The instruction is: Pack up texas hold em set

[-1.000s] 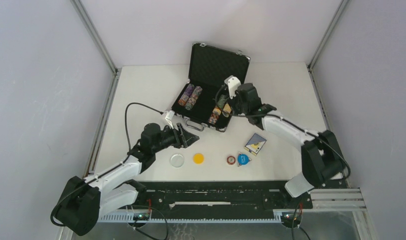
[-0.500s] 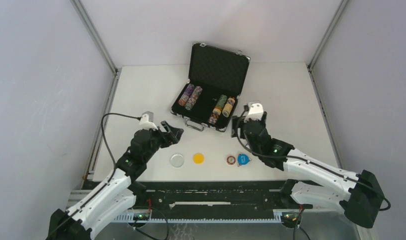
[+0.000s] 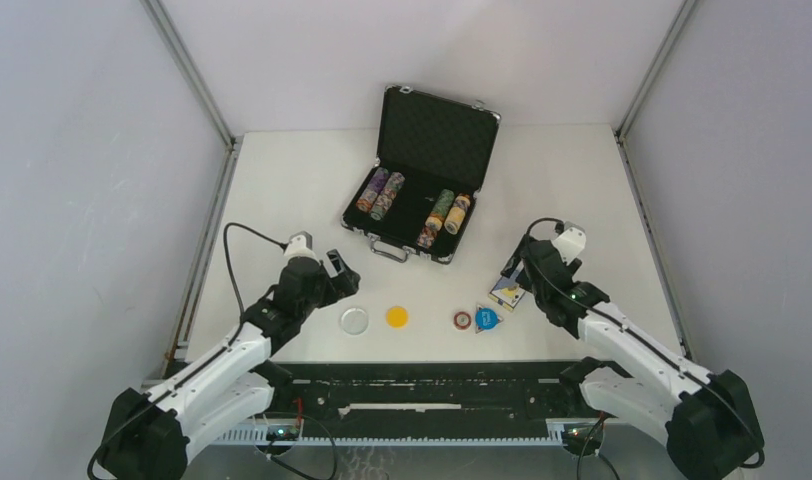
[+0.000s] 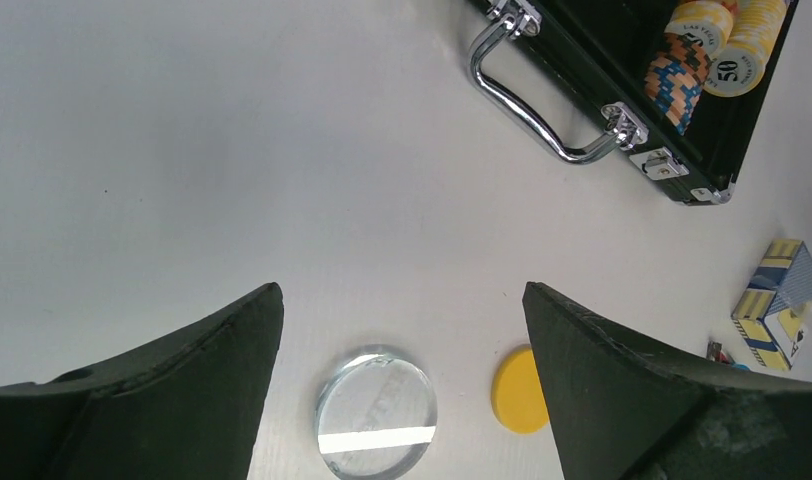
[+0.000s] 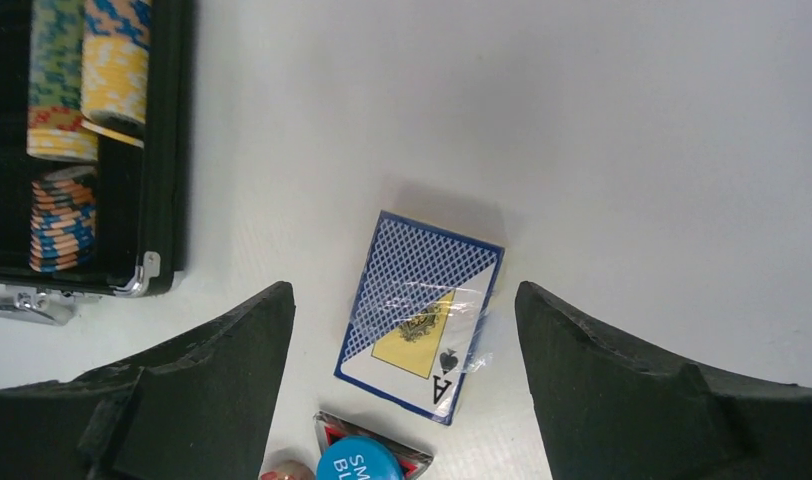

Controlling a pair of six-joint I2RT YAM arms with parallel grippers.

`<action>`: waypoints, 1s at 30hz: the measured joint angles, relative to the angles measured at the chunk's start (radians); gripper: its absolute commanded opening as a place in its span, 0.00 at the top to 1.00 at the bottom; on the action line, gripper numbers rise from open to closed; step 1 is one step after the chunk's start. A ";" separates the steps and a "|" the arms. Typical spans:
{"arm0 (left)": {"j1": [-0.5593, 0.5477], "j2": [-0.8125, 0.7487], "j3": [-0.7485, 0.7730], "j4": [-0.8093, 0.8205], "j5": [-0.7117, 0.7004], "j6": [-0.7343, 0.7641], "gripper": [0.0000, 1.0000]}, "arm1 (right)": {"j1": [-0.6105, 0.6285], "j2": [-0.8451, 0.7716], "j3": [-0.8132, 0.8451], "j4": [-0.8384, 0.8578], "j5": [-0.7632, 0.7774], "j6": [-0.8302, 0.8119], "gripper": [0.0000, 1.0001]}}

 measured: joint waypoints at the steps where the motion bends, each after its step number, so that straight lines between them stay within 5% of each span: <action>1: 0.000 0.005 0.004 -0.003 0.000 0.000 0.06 | -0.010 0.019 -0.001 0.004 -0.021 0.010 0.11; 18: 0.000 0.025 0.025 0.000 0.008 0.000 0.05 | -0.006 0.314 -0.002 0.094 -0.185 0.066 0.11; 30: 0.000 0.038 0.025 0.009 0.026 0.000 0.05 | 0.140 0.486 0.112 0.074 -0.079 0.082 0.10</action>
